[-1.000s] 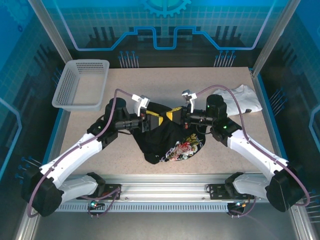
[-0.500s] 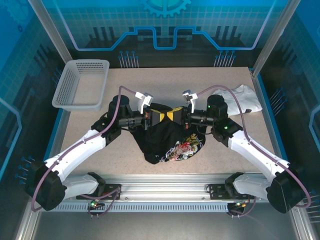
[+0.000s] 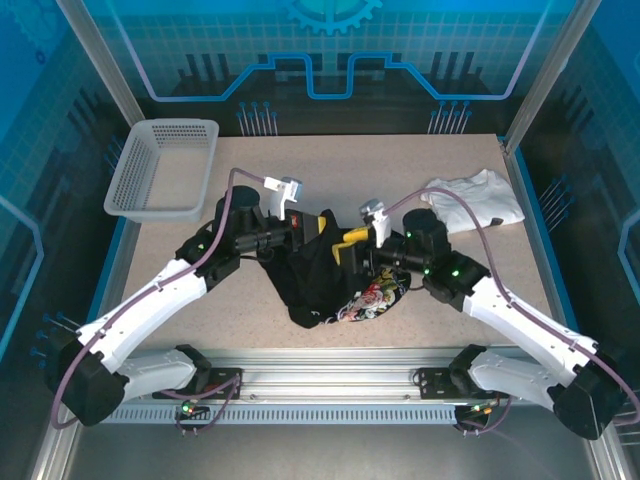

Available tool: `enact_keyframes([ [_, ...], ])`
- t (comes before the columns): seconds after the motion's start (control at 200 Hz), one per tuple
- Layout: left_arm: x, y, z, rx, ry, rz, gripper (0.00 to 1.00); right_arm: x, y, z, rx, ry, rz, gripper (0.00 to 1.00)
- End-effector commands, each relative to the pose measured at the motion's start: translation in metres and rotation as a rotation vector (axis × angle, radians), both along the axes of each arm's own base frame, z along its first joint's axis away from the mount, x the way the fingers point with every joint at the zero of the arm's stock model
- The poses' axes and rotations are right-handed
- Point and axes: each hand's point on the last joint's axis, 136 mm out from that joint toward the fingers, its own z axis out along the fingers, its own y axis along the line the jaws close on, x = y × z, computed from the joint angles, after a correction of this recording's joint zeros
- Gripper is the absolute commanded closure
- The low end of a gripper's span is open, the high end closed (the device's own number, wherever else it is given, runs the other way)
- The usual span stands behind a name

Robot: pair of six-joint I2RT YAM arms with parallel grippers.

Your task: Fold the inside-out t-shirt

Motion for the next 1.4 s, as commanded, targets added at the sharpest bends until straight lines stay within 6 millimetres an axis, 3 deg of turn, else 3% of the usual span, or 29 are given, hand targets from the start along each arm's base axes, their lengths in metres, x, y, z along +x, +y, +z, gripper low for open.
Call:
enact_keyframes([
  [0.0,-0.002,0.004,0.014,-0.015,0.017,0.034,1.00,0.006,0.003,-0.025,-0.098,-0.040,-0.013,0.47],
  [0.105,-0.007,0.003,0.017,-0.015,0.028,0.017,1.00,0.020,0.000,-0.041,-0.190,-0.031,-0.066,0.53],
  [0.235,-0.015,0.010,0.017,0.024,0.047,0.009,1.00,0.041,-0.034,-0.051,-0.373,-0.059,-0.243,0.88],
  [0.26,-0.017,0.010,0.017,0.028,0.054,-0.003,1.00,0.047,-0.039,-0.038,-0.378,-0.082,-0.279,0.93],
  [0.31,-0.022,0.010,0.017,0.024,0.070,-0.031,1.00,0.052,-0.052,-0.037,-0.425,-0.089,-0.337,1.00],
  [0.44,-0.031,0.004,0.020,-0.021,0.105,-0.107,1.00,0.056,-0.072,-0.031,-0.496,-0.089,-0.424,1.00],
  [0.485,-0.031,0.003,0.020,-0.031,0.111,-0.109,1.00,0.054,-0.073,-0.029,-0.499,-0.089,-0.420,0.92],
  [0.61,-0.024,0.000,0.022,-0.061,0.116,-0.090,1.00,0.037,-0.058,-0.021,-0.453,-0.135,-0.303,0.69],
  [0.74,-0.019,-0.002,0.024,-0.094,0.127,-0.072,1.00,0.012,-0.042,-0.006,-0.366,-0.209,-0.184,0.57],
  [0.795,-0.017,-0.001,0.024,-0.097,0.128,-0.060,1.00,0.001,-0.033,0.005,-0.321,-0.254,-0.128,0.56],
  [0.81,-0.016,-0.001,0.024,-0.097,0.128,-0.058,1.00,-0.003,-0.032,-0.002,-0.325,-0.253,-0.114,0.56],
  [0.885,-0.015,-0.001,0.024,-0.098,0.130,-0.047,1.00,-0.017,-0.021,0.004,-0.277,-0.294,-0.051,0.57],
  [1.04,-0.015,0.000,0.024,-0.103,0.131,-0.040,1.00,-0.038,0.011,0.011,-0.165,-0.320,0.080,0.65],
  [1.16,-0.016,0.001,0.025,-0.107,0.126,-0.042,1.00,-0.029,0.026,0.003,-0.171,-0.279,0.080,0.68],
  [1.245,-0.017,0.001,0.025,-0.105,0.125,-0.046,1.00,-0.019,0.032,-0.006,-0.190,-0.252,0.058,0.64],
  [1.321,-0.018,0.001,0.027,-0.105,0.119,-0.049,1.00,-0.007,0.031,-0.014,-0.215,-0.223,0.009,0.61],
  [1.396,-0.020,0.003,0.029,-0.104,0.109,-0.048,1.00,0.004,0.028,-0.019,-0.227,-0.201,-0.032,0.65],
])
